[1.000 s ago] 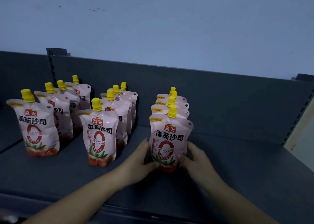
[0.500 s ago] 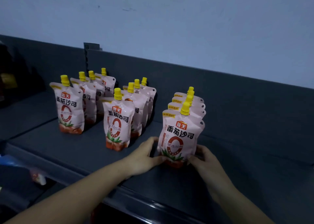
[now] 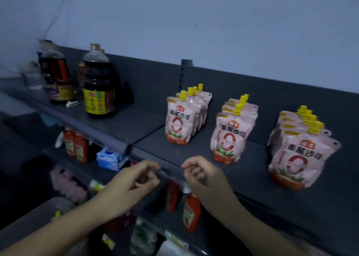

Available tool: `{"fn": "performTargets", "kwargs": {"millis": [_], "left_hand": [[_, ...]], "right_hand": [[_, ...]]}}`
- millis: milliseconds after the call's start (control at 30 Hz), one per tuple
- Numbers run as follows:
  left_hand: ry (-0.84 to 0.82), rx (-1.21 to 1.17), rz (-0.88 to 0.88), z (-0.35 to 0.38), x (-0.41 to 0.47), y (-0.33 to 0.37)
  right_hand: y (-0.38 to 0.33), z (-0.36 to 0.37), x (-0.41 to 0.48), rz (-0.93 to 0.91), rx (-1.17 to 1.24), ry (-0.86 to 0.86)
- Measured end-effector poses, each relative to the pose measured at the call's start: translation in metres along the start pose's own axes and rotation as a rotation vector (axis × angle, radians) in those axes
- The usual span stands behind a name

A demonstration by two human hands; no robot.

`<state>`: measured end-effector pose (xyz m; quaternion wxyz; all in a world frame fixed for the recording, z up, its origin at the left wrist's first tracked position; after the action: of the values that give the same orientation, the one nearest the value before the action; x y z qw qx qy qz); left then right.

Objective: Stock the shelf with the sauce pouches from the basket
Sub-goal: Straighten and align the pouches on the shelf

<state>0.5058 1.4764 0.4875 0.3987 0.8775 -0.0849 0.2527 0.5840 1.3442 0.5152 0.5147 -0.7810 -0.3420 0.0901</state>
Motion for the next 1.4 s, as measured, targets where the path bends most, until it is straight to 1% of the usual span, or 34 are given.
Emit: {"fn": "performTargets", "kwargs": {"millis": [100, 133, 200, 333, 467, 567, 667, 800, 900, 1000, 1067, 1267, 1333, 1400], "left_hand": [[0.108, 0.068, -0.142, -0.086, -0.077, -0.032], [0.121, 0.083, -0.198, -0.109, -0.105, -0.043], [0.099, 0.153, -0.303, -0.149, -0.16, -0.064], [0.084, 0.41, -0.544, -0.219, -0.268, -0.101], [-0.003, 0.533, -0.717, -0.244, -0.347, -0.126], [0.014, 0.584, -0.785, -0.251, -0.378, -0.143], [0.019, 0.577, -0.86, -0.248, -0.399, -0.168], [-0.014, 0.564, -0.945, -0.247, -0.414, -0.208], [-0.03, 0.51, -1.011, -0.246, -0.424, -0.247], [-0.043, 0.407, -1.094, -0.238, -0.437, -0.292], [-0.061, 0.346, -1.131, -0.23, -0.441, -0.319], [-0.131, 0.226, -1.196, -0.198, -0.451, -0.39], [-0.171, 0.182, -1.195, -0.184, -0.454, -0.408], [-0.24, 0.179, -1.189, -0.173, -0.46, -0.426]], "right_hand": [[-0.02, 0.102, 0.013, -0.025, -0.041, -0.161], [-0.025, 0.136, 0.018, -0.035, -0.069, -0.217], [-0.033, 0.202, 0.026, -0.059, -0.178, -0.325], [-0.045, 0.32, 0.027, -0.159, -0.428, -0.497], [-0.051, 0.416, 0.009, -0.286, -0.646, -0.644], [-0.047, 0.468, 0.001, -0.355, -0.725, -0.732], [-0.026, 0.514, 0.001, -0.351, -0.819, -0.848], [0.011, 0.566, 0.017, -0.296, -0.904, -1.005], [0.036, 0.599, 0.038, -0.232, -0.892, -1.051], [0.068, 0.626, 0.057, -0.149, -0.853, -1.096], [0.095, 0.64, 0.066, -0.104, -0.879, -1.136], [0.18, 0.666, 0.083, 0.117, -0.96, -1.259], [0.204, 0.673, 0.085, 0.218, -0.955, -1.268], [0.223, 0.68, 0.09, 0.335, -0.928, -1.23]]}}
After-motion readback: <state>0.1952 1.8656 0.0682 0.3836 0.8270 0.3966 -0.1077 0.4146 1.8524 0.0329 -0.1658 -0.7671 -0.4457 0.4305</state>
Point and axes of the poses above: each hand's wrist, its own x-axis towards the middle knuckle, its own z-axis out of the palm, y = z × x, the point moved 10 cm from there along x, towards the middle knuckle, and after that the axes turned 15 degrees about z, right-handed, at the moved point
